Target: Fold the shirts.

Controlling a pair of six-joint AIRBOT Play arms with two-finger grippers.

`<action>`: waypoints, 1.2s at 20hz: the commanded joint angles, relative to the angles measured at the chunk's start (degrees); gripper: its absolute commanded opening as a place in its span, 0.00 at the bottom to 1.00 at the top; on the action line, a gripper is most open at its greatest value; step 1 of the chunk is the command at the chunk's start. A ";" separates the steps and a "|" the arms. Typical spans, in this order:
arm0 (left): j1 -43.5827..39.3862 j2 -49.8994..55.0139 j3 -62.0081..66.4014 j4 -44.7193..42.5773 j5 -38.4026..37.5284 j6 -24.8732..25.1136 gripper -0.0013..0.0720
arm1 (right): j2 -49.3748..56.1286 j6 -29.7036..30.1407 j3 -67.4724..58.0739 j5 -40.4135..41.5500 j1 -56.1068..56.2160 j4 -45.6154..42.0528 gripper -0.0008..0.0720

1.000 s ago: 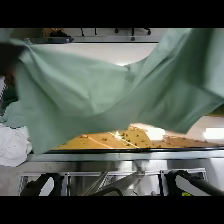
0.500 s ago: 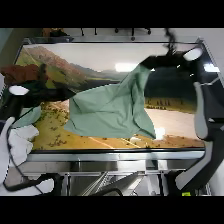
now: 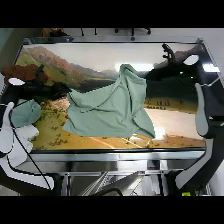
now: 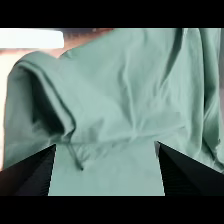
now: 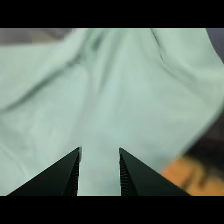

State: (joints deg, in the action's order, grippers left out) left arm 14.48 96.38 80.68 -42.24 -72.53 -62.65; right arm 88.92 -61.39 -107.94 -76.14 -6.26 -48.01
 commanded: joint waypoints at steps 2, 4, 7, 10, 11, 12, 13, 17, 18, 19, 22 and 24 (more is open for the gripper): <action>5.84 -5.81 -8.22 -14.80 -6.32 -4.83 0.95 | -7.23 -6.19 5.92 -12.00 -5.35 -7.89 0.42; 7.76 -8.79 -17.66 -14.75 -4.92 -2.14 0.95 | -11.56 -6.12 13.51 -11.58 -6.78 -7.93 0.42; 8.07 -9.16 -25.57 -14.62 -3.96 0.79 0.95 | -18.32 -5.57 24.24 -9.14 -8.59 -7.96 0.42; 5.84 -6.60 -26.36 -14.43 -3.61 1.79 0.95 | -23.45 -5.03 30.47 -7.50 -10.60 -7.98 0.42; 4.83 -5.90 -26.27 -13.20 -2.97 2.71 0.95 | -24.61 -5.05 31.80 -7.96 -11.37 -7.96 0.42; 3.67 -4.94 -25.53 -11.41 -2.60 3.82 0.95 | -25.86 -5.05 33.38 -8.33 -12.35 -7.93 0.42; 2.58 -3.89 -24.28 -9.97 -2.49 4.15 0.95 | -26.93 -5.07 35.01 -8.35 -13.16 -7.96 0.42; -1.77 -0.46 -17.73 -9.18 -2.86 4.15 0.30 | -29.99 -5.05 43.63 -8.22 -14.38 -9.18 0.79; -2.56 -0.15 -16.76 -9.29 -3.04 4.31 0.03 | -30.21 -5.05 45.97 -8.17 -14.34 -10.34 0.87; -3.02 -0.13 -16.35 -9.31 -3.13 4.63 0.03 | -30.23 -4.98 48.57 -8.22 -14.36 -11.47 0.90; -2.71 -0.07 -16.26 -9.27 -3.58 4.61 0.03 | -30.23 -1.99 56.48 -7.63 -14.23 -12.17 0.90; -1.84 -0.07 -16.26 -9.25 -3.69 4.57 0.03 | -30.21 -0.11 61.61 -5.73 -12.96 -12.20 0.90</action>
State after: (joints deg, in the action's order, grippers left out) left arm 12.27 96.07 63.90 -51.70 -75.79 -58.17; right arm 58.98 -64.27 -53.21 -83.53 -20.08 -59.57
